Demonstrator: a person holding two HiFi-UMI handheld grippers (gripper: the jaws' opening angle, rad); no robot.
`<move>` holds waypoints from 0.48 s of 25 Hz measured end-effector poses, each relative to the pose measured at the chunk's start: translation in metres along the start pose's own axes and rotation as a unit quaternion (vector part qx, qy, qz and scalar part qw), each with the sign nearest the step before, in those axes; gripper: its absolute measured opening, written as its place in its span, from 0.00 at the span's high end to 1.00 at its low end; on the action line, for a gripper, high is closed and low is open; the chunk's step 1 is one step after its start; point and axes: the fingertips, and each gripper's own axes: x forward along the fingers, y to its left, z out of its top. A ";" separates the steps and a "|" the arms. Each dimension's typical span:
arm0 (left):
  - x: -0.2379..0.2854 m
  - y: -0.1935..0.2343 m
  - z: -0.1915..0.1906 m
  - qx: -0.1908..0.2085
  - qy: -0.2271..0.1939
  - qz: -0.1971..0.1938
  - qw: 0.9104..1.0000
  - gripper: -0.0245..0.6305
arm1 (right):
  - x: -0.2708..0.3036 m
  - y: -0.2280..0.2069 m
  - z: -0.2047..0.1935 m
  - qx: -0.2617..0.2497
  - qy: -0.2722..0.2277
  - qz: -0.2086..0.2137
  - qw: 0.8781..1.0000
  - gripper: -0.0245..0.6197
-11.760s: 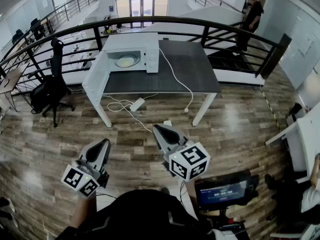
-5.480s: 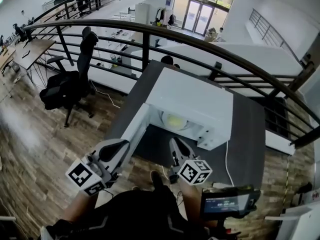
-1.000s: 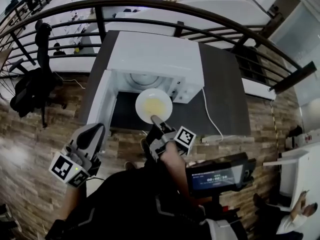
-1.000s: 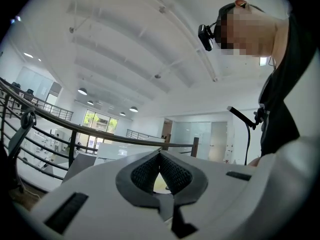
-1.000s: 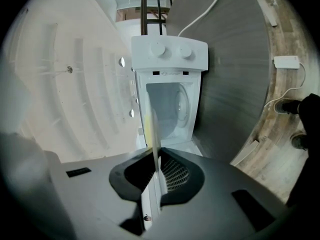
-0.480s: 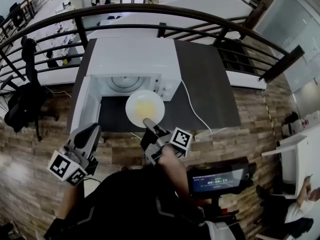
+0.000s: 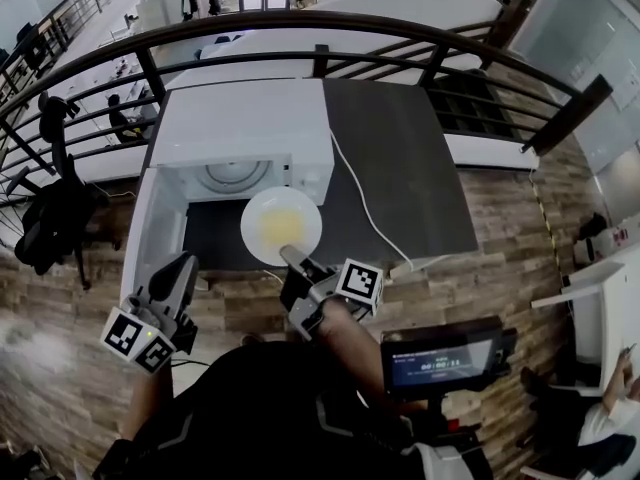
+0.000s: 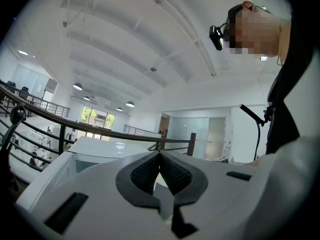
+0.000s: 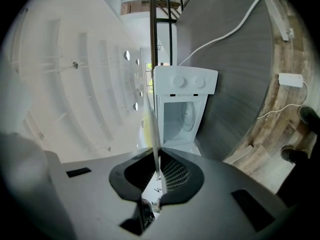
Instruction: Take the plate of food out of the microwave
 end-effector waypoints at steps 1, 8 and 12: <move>0.003 -0.001 -0.002 -0.001 0.002 0.001 1.000 0.96 | -0.001 0.001 0.001 -0.006 0.007 -0.002 1.000 0.93; 0.007 -0.003 -0.010 -0.006 0.006 0.011 1.000 0.96 | -0.005 0.009 -0.007 -0.013 0.040 0.003 0.999 0.93; 0.007 0.000 -0.010 -0.006 0.002 0.014 1.000 0.96 | -0.004 0.008 -0.011 -0.019 0.051 -0.001 0.999 0.93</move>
